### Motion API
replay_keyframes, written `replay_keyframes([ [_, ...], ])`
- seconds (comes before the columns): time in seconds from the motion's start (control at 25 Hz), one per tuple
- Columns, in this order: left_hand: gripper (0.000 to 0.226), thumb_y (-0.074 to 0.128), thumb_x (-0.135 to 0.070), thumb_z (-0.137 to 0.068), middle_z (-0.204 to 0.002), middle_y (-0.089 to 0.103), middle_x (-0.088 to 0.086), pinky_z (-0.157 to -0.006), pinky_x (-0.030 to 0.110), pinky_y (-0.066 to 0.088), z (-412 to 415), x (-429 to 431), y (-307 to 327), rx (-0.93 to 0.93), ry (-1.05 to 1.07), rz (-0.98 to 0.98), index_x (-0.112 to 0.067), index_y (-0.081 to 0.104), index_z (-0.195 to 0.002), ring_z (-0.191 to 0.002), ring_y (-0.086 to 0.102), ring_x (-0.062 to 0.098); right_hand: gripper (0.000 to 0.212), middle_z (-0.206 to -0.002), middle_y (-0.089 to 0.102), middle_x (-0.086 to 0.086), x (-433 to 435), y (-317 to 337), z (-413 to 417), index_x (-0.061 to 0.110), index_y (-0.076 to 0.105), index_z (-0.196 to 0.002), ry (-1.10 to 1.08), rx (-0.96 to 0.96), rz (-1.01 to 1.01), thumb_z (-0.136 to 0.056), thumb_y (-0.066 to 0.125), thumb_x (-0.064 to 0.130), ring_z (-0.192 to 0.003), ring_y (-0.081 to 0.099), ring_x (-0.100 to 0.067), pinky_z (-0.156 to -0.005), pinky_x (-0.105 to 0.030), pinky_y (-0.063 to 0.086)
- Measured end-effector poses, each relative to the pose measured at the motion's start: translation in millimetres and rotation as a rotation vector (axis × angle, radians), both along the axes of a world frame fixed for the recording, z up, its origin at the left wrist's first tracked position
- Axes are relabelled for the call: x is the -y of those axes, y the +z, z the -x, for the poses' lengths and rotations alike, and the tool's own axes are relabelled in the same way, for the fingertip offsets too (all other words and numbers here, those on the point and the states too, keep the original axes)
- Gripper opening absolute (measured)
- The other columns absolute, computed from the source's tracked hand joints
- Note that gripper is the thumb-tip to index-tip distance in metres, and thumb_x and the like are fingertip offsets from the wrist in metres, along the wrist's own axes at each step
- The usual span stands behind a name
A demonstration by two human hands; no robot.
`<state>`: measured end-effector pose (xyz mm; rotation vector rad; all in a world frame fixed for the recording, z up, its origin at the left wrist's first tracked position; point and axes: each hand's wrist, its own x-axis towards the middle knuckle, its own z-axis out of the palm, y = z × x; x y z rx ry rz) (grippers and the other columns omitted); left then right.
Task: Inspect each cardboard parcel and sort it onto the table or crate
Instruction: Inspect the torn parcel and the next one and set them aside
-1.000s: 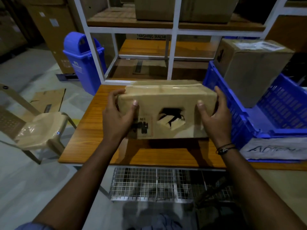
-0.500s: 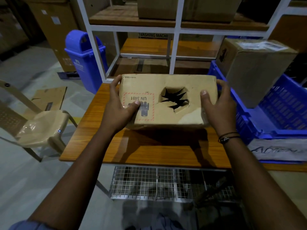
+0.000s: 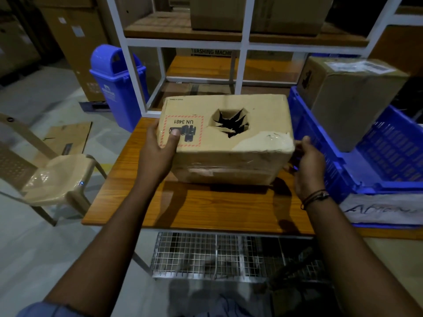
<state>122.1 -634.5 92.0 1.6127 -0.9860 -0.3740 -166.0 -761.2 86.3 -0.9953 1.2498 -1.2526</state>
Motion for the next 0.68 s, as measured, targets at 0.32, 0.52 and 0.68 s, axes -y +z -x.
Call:
replay_keyframes([
  [0.32,0.050,0.058,-0.059,-0.096,-0.145,0.052,-0.006,-0.093,0.053,0.059,-39.0,5.7,4.7,-0.088,-0.003,-0.030,-0.045,0.047,-0.143,-0.125,0.060,0.018,0.041,-0.128,0.069,0.002,-20.7,-22.5,-13.2,0.040,0.069,-0.120,0.330,0.210,-0.321,-0.094,0.056,0.069,-0.115,0.065,-0.029,-0.089,-0.055,0.052],
  [0.52,0.041,0.047,-0.035,-0.110,-0.143,0.052,-0.006,-0.087,0.015,0.040,-23.4,2.0,-1.4,0.146,-0.015,-0.040,-0.026,0.052,-0.149,-0.123,0.048,0.004,0.079,-0.133,0.069,-0.001,-11.9,15.4,-9.0,0.027,0.063,-0.136,0.154,0.060,0.134,-0.072,0.080,0.071,-0.118,0.069,-0.020,-0.102,-0.052,0.056],
  [0.68,0.030,0.041,-0.044,-0.110,-0.128,0.066,-0.008,-0.096,0.041,0.052,-5.8,11.4,-23.2,-0.219,-0.127,-0.179,-0.038,0.066,-0.126,-0.118,0.061,0.016,0.051,-0.121,0.072,0.004,-7.5,45.1,-17.9,0.024,0.067,-0.129,0.160,-0.234,0.359,-0.086,0.081,0.048,-0.107,0.071,-0.012,-0.086,-0.037,0.062],
])
